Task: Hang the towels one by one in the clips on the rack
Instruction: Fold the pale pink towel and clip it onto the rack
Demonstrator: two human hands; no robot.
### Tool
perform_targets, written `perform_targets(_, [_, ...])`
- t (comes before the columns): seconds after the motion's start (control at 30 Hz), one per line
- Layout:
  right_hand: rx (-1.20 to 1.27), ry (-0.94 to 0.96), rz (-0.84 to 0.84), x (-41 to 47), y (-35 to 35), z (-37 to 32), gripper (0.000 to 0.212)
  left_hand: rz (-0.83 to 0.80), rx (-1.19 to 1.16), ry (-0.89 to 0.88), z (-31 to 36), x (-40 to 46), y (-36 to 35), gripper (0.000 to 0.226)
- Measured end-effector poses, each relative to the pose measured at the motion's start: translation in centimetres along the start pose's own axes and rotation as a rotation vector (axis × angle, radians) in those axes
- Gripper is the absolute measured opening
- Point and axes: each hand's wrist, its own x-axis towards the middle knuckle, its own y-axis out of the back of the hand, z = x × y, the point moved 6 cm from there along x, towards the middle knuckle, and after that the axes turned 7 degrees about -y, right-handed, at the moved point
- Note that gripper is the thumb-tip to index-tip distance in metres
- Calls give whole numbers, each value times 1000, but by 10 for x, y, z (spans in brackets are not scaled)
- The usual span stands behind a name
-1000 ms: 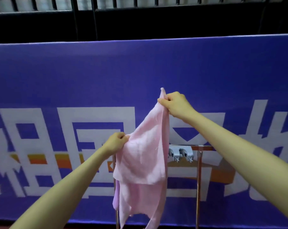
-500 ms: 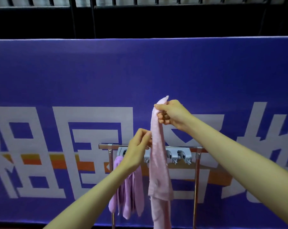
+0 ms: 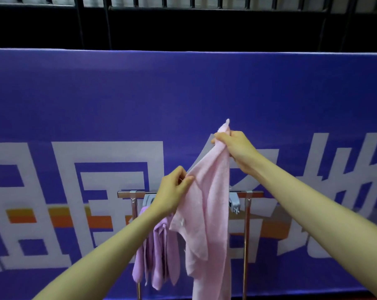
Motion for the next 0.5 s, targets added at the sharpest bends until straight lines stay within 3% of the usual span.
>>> perform_targets(0.1, [166, -95, -7, -1, 7, 13, 16, 54, 90, -10, 8, 16, 21, 23])
perform_targets(0.27, [113, -25, -71, -6, 13, 14, 27, 3, 205, -91, 28, 36, 46, 21])
perform_targets(0.5, [148, -71, -266, -8, 9, 12, 20, 48, 311, -127, 47, 54, 64, 24])
